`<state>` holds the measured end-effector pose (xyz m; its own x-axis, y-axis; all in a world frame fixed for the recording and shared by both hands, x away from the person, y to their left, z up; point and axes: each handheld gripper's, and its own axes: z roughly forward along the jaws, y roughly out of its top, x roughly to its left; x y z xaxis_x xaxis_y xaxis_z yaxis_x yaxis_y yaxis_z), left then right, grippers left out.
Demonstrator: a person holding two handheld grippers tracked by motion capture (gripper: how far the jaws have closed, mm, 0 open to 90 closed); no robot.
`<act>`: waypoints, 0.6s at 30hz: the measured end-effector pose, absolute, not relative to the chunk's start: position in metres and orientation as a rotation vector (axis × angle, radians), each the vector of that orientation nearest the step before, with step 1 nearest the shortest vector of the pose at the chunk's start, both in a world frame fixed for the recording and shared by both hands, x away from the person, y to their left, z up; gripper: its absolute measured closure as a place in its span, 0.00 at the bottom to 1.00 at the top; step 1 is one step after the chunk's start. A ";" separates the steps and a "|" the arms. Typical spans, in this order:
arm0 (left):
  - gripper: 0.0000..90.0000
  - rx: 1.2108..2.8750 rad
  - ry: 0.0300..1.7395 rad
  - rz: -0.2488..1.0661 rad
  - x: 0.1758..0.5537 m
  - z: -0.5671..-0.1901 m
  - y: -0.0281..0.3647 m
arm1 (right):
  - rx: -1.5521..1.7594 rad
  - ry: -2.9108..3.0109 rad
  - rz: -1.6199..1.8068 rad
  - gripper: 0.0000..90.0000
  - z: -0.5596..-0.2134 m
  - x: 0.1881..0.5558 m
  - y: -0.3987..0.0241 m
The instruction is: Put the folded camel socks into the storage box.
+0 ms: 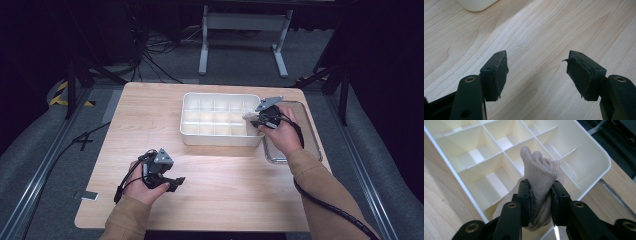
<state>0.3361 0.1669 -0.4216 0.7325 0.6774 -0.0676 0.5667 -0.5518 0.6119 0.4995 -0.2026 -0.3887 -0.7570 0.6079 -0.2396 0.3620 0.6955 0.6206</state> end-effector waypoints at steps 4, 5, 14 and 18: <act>0.37 2.314 0.932 0.228 0.337 -0.422 0.166 | 0.776 2.491 0.766 0.80 -0.395 0.499 -0.204; 0.37 2.315 0.932 0.226 0.337 -0.422 0.166 | 0.776 2.491 0.766 0.80 -0.395 0.499 -0.204; 0.37 2.326 0.929 0.212 0.338 -0.423 0.163 | 0.831 2.534 0.733 0.78 -0.405 0.499 -0.204; 0.37 2.332 0.922 0.205 0.339 -0.424 0.162 | 0.870 2.585 0.702 0.76 -0.407 0.500 -0.204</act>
<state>0.3387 0.1623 -0.4237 0.7450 0.6625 -0.0780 0.5673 -0.5676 0.5967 0.5001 -0.2045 -0.4071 -0.7617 0.6318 -0.1435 0.4724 0.6931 0.5445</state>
